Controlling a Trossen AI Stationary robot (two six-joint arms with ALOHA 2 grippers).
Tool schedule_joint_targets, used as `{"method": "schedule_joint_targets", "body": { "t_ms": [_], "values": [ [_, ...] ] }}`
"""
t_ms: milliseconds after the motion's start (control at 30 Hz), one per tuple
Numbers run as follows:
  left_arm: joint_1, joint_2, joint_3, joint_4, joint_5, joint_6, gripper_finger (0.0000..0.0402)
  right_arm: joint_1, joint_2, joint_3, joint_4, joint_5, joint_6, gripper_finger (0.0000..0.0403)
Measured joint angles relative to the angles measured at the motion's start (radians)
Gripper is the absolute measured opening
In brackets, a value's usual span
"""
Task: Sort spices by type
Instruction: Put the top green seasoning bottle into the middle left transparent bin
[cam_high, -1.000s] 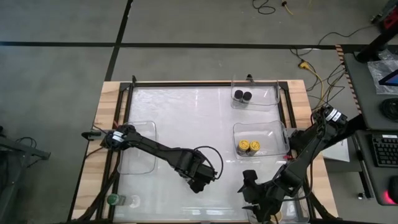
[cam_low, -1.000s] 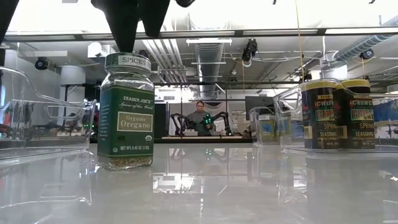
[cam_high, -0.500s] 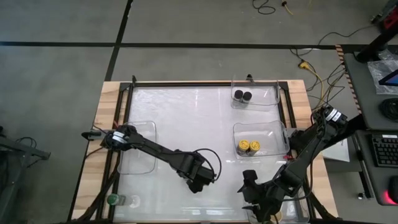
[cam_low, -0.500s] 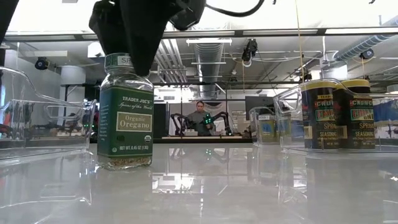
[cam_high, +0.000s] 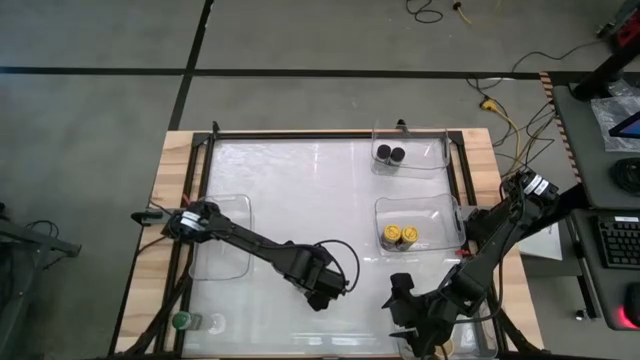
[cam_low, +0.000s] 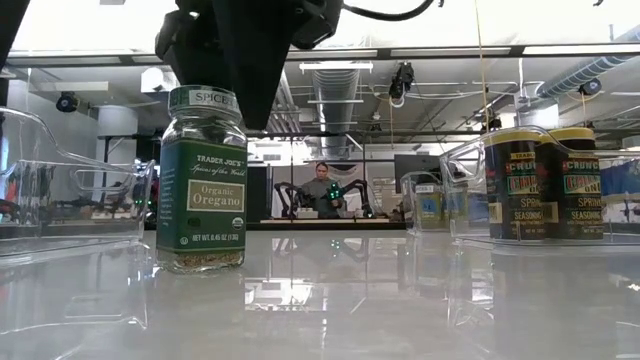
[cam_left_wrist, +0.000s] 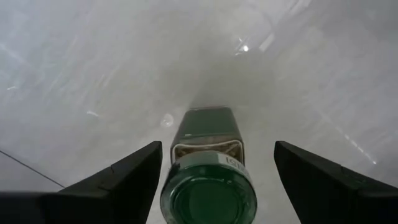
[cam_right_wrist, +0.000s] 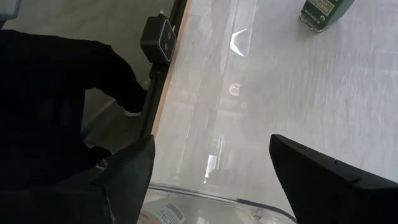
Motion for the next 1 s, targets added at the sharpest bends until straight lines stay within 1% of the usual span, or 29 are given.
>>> {"method": "schedule_joint_targets", "body": {
  "t_ms": [167, 267, 400, 533, 667, 733, 767, 900, 1000],
  "values": [
    [0.001, 0.000, -0.018, -0.001, 0.009, -0.007, 0.0293, 0.000, 0.000, 0.000, 0.000, 0.000, 0.000, 0.0302],
    [0.001, 0.000, -0.039, 0.000, 0.046, -0.019, 0.0293, 0.000, 0.000, 0.000, 0.000, 0.000, 0.000, 0.0295],
    [0.000, 0.000, -0.064, -0.001, 0.056, -0.037, 0.0284, 0.000, 0.000, 0.000, 0.000, 0.000, 0.000, 0.0288],
    [0.000, 0.000, -0.072, 0.000, 0.056, -0.041, 0.0259, 0.000, 0.000, 0.000, 0.001, 0.000, 0.000, 0.0281],
    [0.000, 0.000, -0.075, 0.001, 0.055, -0.026, 0.0214, 0.000, 0.000, 0.000, 0.001, 0.000, 0.000, 0.0275],
    [0.000, 0.000, -0.075, 0.009, 0.054, 0.011, 0.0185, 0.000, 0.000, 0.000, 0.001, 0.000, 0.000, 0.0272],
    [-0.002, 0.000, -0.075, 0.012, 0.053, 0.038, 0.0178, 0.000, 0.000, 0.000, 0.001, 0.000, 0.000, 0.0271],
    [-0.015, 0.000, -0.048, -0.021, 0.041, 0.172, 0.0177, 0.000, 0.000, 0.000, 0.000, 0.000, 0.000, 0.0264],
    [-0.035, 0.000, 0.018, -0.115, 0.026, 0.245, 0.0177, 0.000, 0.000, 0.000, 0.000, 0.000, 0.000, 0.0260]
  ]
}}
